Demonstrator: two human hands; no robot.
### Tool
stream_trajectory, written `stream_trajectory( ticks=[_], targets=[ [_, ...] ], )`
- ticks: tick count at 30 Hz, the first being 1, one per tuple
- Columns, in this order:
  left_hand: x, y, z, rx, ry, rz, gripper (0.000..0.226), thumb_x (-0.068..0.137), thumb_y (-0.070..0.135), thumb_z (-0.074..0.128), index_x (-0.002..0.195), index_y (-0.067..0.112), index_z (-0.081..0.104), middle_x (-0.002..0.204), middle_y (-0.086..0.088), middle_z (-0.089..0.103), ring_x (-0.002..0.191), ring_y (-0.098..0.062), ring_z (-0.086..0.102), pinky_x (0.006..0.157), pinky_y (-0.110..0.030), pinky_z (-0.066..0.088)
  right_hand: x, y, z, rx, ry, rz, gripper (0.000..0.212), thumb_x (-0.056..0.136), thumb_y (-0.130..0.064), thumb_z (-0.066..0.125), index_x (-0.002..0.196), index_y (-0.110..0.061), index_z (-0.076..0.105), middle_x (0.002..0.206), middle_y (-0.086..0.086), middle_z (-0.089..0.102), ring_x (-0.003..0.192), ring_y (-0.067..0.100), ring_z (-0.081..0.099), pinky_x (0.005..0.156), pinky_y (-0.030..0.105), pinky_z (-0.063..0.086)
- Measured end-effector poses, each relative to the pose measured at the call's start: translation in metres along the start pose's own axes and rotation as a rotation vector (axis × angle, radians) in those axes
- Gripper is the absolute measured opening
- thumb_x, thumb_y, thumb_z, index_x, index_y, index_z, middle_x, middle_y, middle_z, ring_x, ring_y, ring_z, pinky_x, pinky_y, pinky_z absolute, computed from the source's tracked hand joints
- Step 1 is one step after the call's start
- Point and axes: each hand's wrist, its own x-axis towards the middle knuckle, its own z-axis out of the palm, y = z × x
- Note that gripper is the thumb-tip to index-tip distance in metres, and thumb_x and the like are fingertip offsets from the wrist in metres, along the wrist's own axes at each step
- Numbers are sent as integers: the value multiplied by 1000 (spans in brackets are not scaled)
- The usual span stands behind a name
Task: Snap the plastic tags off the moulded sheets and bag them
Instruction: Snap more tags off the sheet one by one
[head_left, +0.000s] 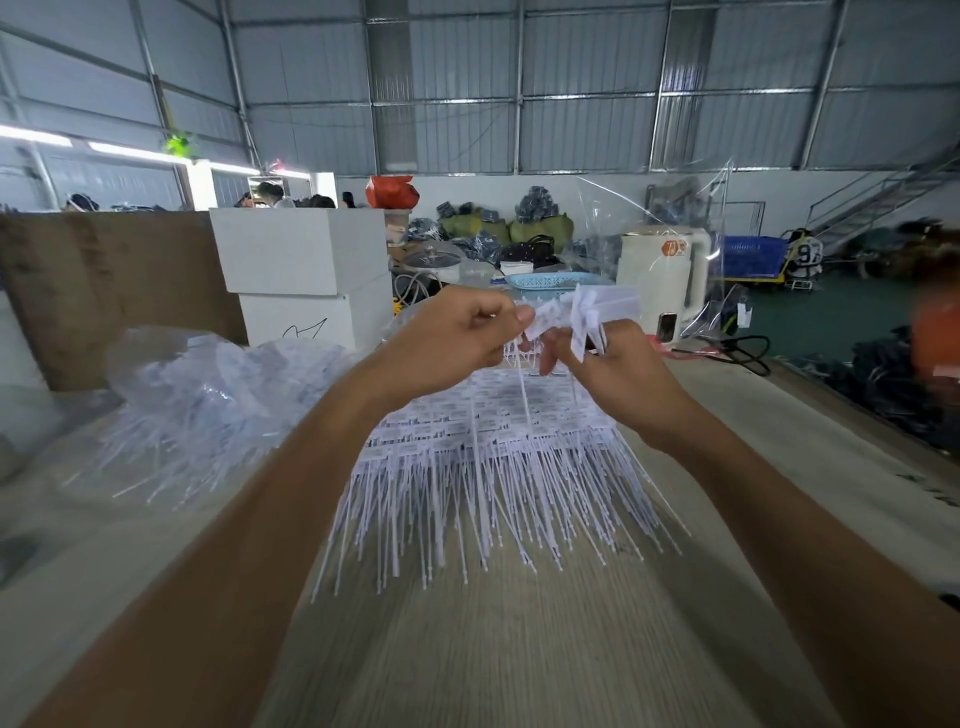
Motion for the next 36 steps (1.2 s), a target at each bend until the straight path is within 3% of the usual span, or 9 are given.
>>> stream_trajectory(
  ticks=[7,13,16,19,22,26,30,34,36],
  targets=[
    [0,2,0,57,-142,23,18,103,13,55,108,2,69,66,-1,56,55,-1,48,58,-12,41,3,7,2,78,19,217,42,97,-14,51,56,-15,60,42,-12,42,37,3,34,40,15,27],
    [-7,6,-11,82,-255,53,21,99,6,59,115,3,72,68,3,62,59,1,54,58,-9,41,11,17,-23,412,234,449,37,105,-31,51,72,-13,56,44,-10,42,39,8,31,38,21,28],
    [-4,5,-10,95,-206,7,31,102,5,54,128,13,68,91,10,69,74,-2,61,64,-15,47,9,26,-36,354,249,437,44,105,-37,50,67,-16,53,47,-8,39,42,10,29,43,23,27],
    [-2,2,-6,114,-209,4,36,101,2,55,133,15,65,114,14,67,87,-14,68,74,-26,58,4,23,-21,260,133,392,45,106,-39,45,69,-15,55,58,0,54,49,13,46,47,25,42],
    [-2,0,-6,67,-107,2,27,95,2,64,120,6,72,99,-2,76,79,-14,73,70,-22,58,1,9,-8,261,23,325,46,107,-39,43,78,-9,62,67,4,65,57,12,60,53,27,56],
    [0,-5,-9,54,21,47,12,92,4,70,102,6,76,92,3,75,79,-11,74,68,-17,55,0,-5,0,230,-19,283,47,107,-40,42,77,-9,62,65,2,67,59,14,64,59,29,59],
    [1,-9,-12,84,11,60,9,98,10,63,100,14,71,105,3,69,89,-11,70,82,-25,57,1,-12,3,227,-4,225,41,106,-41,44,90,-9,63,56,-2,48,44,10,39,41,26,33],
    [2,-10,-8,86,74,68,11,101,12,58,102,19,66,82,3,68,70,-10,67,68,-22,47,2,-19,5,271,-19,192,39,100,-48,55,68,-26,57,54,-8,36,46,7,27,46,25,22],
    [3,-7,-9,48,104,85,12,100,11,60,102,22,63,72,-13,66,61,-12,61,64,-20,47,0,-24,3,299,-63,142,34,98,-47,59,67,-35,67,51,-12,38,44,6,29,45,23,24]
  ],
)
